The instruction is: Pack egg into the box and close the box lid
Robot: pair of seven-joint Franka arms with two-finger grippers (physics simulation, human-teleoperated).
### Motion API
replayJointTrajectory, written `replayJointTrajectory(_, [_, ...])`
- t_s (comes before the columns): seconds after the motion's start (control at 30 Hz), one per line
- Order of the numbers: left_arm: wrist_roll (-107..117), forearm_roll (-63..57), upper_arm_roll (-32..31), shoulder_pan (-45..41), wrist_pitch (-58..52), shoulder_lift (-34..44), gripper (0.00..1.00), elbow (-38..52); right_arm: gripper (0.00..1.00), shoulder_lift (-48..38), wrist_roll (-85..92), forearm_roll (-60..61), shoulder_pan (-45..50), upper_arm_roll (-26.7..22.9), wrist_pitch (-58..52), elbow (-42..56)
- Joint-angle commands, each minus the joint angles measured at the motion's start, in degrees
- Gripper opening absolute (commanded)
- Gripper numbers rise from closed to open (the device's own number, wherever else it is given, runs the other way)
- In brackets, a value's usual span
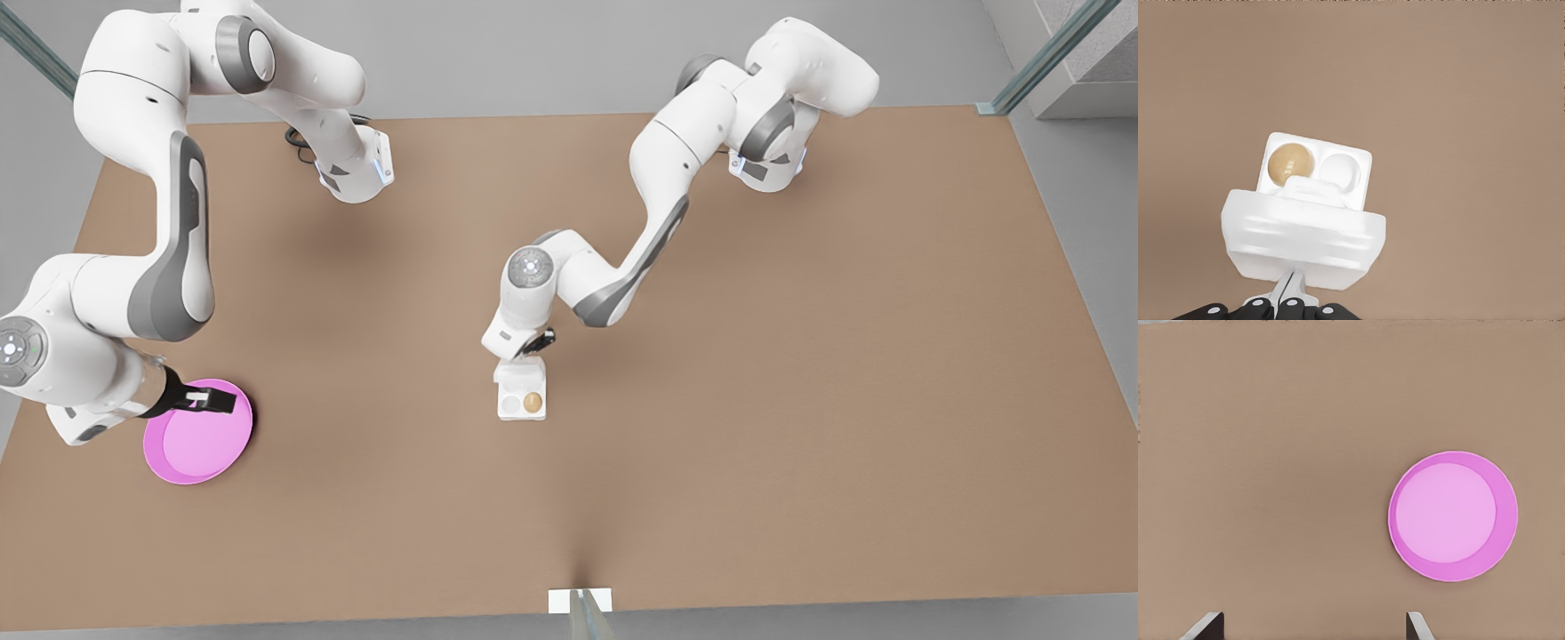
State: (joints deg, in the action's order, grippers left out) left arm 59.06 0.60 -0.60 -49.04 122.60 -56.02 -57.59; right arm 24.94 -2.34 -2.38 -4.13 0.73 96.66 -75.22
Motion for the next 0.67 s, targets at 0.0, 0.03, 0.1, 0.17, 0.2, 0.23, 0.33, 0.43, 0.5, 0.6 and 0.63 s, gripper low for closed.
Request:
replayJointTrajectory(0.0, [-1.8, -0.7, 0.0, 0.0, 0.1, -0.9, 0.21, 1.8, 1.00, 0.0, 0.1, 0.0, 0.0, 0.0, 0.4, 0.1])
replayJointTrajectory(0.03, [-3.0, -1.0, 0.1, 0.0, 0.1, -1.4, 0.21, 2.2, 1.00, 0.1, 0.1, 0.0, -0.2, 0.0, 0.5, 0.1])
replayJointTrajectory(0.1, [-3.6, -1.0, 0.1, 0.1, 1.1, -1.5, 0.21, 2.2, 1.00, 0.1, 0.1, 0.0, -0.2, 0.0, 0.5, 0.2])
replayJointTrajectory(0.17, [-5.6, -3.5, 0.2, 2.1, -2.0, 2.3, 0.67, 1.5, 1.00, 0.1, 0.1, 0.0, -0.2, 0.0, 0.4, 0.3])
replayJointTrajectory(0.2, [-10.0, -2.1, 0.4, 3.6, -11.4, 6.6, 1.00, 1.6, 1.00, 0.1, 0.1, 0.0, -0.2, 0.0, 0.4, 0.7])
replayJointTrajectory(0.23, [-10.8, 0.0, 0.4, 6.3, -16.0, 9.5, 1.00, 1.7, 1.00, 0.2, 0.1, 0.0, -0.2, 0.0, 0.4, 0.7])
replayJointTrajectory(0.33, [-31.2, 0.6, 0.5, 20.3, -36.0, 20.2, 1.00, 1.3, 1.00, 0.4, 0.0, 0.0, -0.2, 0.0, 0.5, 0.7])
replayJointTrajectory(0.43, [-49.2, -0.3, -3.4, 39.8, -41.5, 33.8, 1.00, -11.5, 1.00, 0.4, 0.0, 0.0, -0.3, 0.0, 0.4, 1.5])
replayJointTrajectory(0.5, [-49.8, -2.6, -6.0, 43.9, -43.3, 43.4, 1.00, -18.4, 1.00, 0.1, 0.0, 0.0, -0.3, -0.1, 0.4, 1.6])
replayJointTrajectory(0.6, [-49.7, -2.6, -6.3, 45.2, -45.3, 50.3, 1.00, -23.0, 1.00, 0.3, 0.1, 0.0, -0.3, -0.1, 0.4, 2.1])
replayJointTrajectory(0.63, [-49.7, -2.6, -6.3, 45.2, -45.3, 50.6, 1.00, -23.0, 1.00, 0.3, 0.0, 0.0, -0.3, -0.1, 0.4, 2.1])
